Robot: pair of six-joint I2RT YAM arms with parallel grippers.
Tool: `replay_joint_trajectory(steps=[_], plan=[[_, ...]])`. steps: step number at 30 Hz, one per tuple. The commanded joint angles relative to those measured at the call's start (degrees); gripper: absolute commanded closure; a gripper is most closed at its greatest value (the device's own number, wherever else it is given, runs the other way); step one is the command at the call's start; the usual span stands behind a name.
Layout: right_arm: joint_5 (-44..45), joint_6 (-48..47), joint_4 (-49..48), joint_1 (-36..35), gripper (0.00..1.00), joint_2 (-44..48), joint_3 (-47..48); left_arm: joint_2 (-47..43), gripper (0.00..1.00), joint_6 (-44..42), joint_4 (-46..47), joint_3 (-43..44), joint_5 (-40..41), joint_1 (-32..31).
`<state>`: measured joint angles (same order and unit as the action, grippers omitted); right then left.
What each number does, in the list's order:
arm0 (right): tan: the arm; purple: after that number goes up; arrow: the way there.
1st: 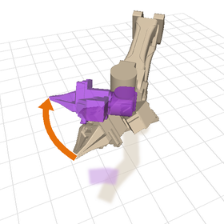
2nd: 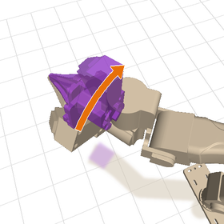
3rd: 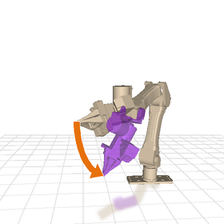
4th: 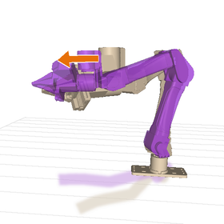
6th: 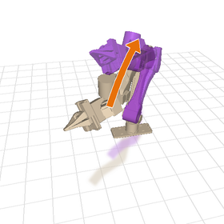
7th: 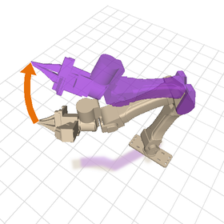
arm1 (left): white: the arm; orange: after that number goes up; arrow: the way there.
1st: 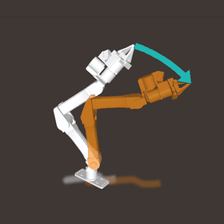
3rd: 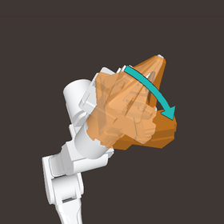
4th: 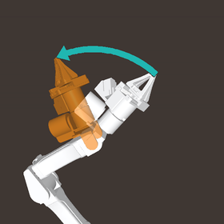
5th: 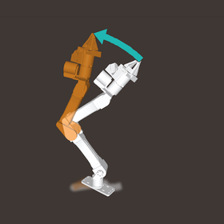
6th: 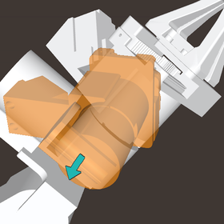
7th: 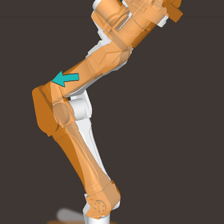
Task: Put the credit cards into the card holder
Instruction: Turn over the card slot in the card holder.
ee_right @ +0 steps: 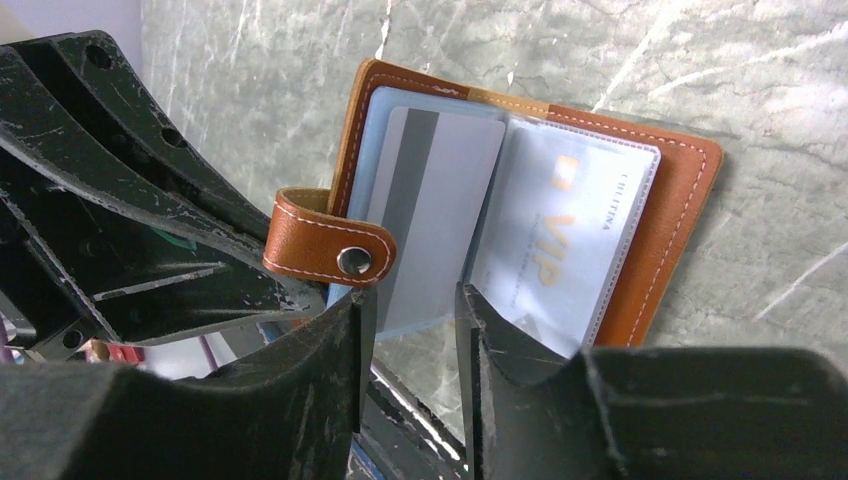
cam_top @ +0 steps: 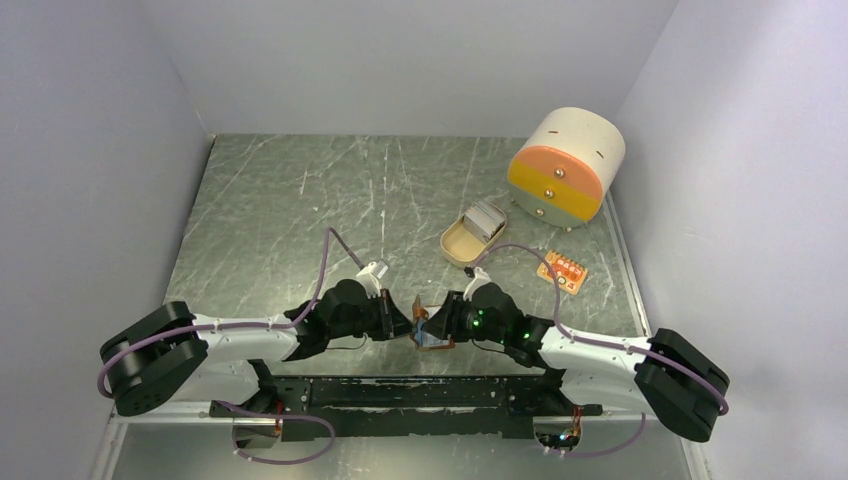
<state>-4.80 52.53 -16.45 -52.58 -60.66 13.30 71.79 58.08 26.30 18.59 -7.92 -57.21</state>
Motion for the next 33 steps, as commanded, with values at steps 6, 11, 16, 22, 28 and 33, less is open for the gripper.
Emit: replay_joint_trajectory(steps=[6, 11, 16, 22, 28, 33], plan=[[-1.33, 3.83, -4.03, 0.19, 0.59, 0.97, -2.12, 0.61, 0.91, -0.44, -2.54, 0.73, 0.86, -0.36], [-0.20, 5.84, -3.99, 0.19, 0.59, 2.95, -2.85, 0.70, 0.91, -0.48, -2.63, 0.83, 0.89, -0.36], [0.04, 7.23, -5.03, 0.19, 0.60, 3.69, -3.25, 0.72, 0.91, -0.68, -3.20, 1.19, 0.93, -0.36], [-0.82, 7.50, -6.00, 0.17, 0.60, 2.40, -3.00, 0.41, 0.91, -0.44, -2.72, 0.84, 0.95, -0.36], [0.42, 7.36, -4.34, 0.17, 0.62, 3.14, -3.24, 0.22, 0.91, -0.26, -2.48, 0.39, 0.88, -0.36], [1.43, 6.31, -2.89, 0.19, 0.67, 3.88, -3.05, 0.23, 0.91, -0.45, -2.85, 0.68, 1.00, -0.36]])
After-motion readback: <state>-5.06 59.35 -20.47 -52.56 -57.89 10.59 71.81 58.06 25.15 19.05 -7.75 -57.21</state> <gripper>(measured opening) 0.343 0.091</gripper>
